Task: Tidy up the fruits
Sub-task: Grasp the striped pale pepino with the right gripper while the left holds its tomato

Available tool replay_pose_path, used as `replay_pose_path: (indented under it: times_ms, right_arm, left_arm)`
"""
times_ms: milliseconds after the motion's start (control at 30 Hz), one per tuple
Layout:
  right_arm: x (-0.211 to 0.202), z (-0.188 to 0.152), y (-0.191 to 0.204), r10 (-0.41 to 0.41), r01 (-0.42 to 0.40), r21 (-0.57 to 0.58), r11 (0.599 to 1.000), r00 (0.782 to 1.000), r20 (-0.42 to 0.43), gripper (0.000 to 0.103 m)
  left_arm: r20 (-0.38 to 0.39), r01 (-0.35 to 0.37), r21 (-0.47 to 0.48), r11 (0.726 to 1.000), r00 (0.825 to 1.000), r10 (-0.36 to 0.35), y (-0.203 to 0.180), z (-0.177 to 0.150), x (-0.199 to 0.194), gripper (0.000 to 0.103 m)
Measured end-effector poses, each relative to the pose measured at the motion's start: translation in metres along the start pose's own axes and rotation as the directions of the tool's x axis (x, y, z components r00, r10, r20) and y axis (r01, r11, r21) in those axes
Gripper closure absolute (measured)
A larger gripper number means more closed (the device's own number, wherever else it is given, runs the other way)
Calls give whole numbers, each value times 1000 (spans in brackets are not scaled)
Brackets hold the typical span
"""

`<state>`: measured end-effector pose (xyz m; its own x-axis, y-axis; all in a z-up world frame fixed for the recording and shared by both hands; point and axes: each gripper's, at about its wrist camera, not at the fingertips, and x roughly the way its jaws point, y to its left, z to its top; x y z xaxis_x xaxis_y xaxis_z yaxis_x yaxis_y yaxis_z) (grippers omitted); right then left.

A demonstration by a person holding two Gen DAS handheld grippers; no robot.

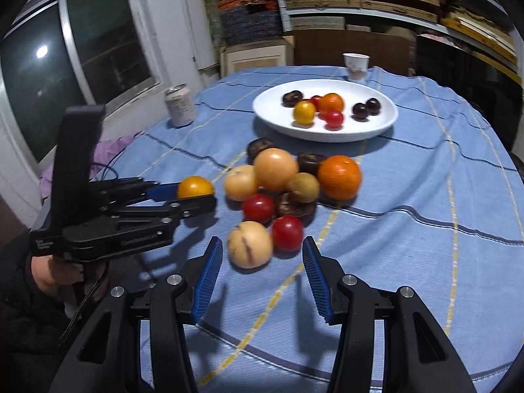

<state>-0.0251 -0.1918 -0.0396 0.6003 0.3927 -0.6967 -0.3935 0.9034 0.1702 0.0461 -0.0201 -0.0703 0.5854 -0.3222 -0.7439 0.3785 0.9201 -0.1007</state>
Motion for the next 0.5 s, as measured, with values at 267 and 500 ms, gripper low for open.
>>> replay_pose_path:
  times_ms: [267,500]
  right_arm:
    - [26,1,15,-21,20,-23,1000,999,-43,54]
    - [40,-2,23,-108,104,-65,992,993,-48,61]
  left_arm:
    - [-31,-26,15,1000,999,27,5,-8,-3,66]
    - [-43,-30,16,999,999,31,7,-11,-2,66]
